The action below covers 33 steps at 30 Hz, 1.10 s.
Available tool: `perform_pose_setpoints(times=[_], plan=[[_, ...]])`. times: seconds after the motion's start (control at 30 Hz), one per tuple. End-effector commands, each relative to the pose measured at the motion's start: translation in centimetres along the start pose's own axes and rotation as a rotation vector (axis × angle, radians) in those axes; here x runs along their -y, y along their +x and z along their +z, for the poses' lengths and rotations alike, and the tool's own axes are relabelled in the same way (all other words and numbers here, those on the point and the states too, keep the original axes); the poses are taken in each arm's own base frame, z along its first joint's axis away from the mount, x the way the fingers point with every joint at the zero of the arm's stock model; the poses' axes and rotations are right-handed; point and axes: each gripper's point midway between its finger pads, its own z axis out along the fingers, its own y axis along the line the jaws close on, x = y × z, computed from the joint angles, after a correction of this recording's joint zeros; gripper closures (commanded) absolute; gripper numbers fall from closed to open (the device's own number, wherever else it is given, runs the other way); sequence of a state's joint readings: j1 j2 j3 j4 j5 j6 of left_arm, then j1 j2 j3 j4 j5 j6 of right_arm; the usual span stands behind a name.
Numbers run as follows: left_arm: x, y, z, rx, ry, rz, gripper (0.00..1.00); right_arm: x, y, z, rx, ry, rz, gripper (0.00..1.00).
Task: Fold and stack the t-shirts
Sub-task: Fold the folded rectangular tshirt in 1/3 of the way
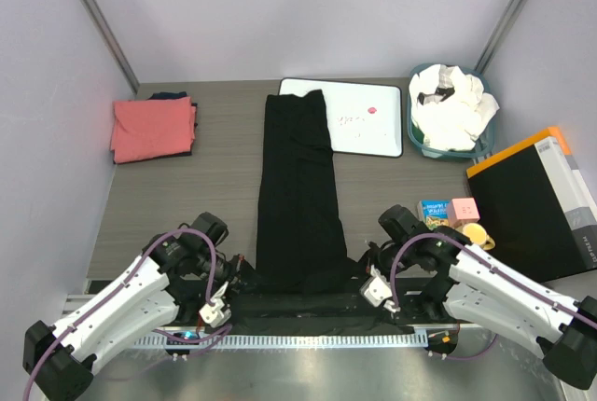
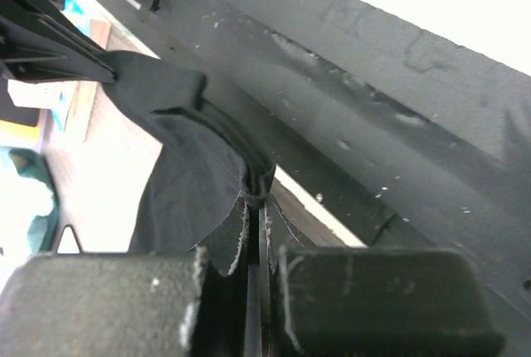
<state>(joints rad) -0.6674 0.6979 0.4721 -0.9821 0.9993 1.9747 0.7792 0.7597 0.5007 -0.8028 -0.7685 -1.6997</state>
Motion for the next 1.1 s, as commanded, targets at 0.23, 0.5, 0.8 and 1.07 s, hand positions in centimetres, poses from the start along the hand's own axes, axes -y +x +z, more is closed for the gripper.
perform_pose_setpoints(times=[0.23,0.5,0.8,1.07], plan=[[-5.5,4.0,-0.4,-0.105,-0.1,0.017,1.0,6.6,3.2,0.7,-0.099,0.103,-0.001,0.99],[-8.7,7.8,-1.1,-0.238,-0.184,-0.014,1.0,11.0,5.3,-0.2,-0.194,0.202,0.042,0.99],[-11.0,12.0,-3.0,-0.351,-0.262,-0.049,1.0,13.3,9.0,-0.9,-0.305,0.266,0.067,0.99],[-12.0,15.6,-5.5,-0.44,-0.322,-0.08,1.0,14.6,11.9,-1.6,-0.375,0.332,0.079,0.99]])
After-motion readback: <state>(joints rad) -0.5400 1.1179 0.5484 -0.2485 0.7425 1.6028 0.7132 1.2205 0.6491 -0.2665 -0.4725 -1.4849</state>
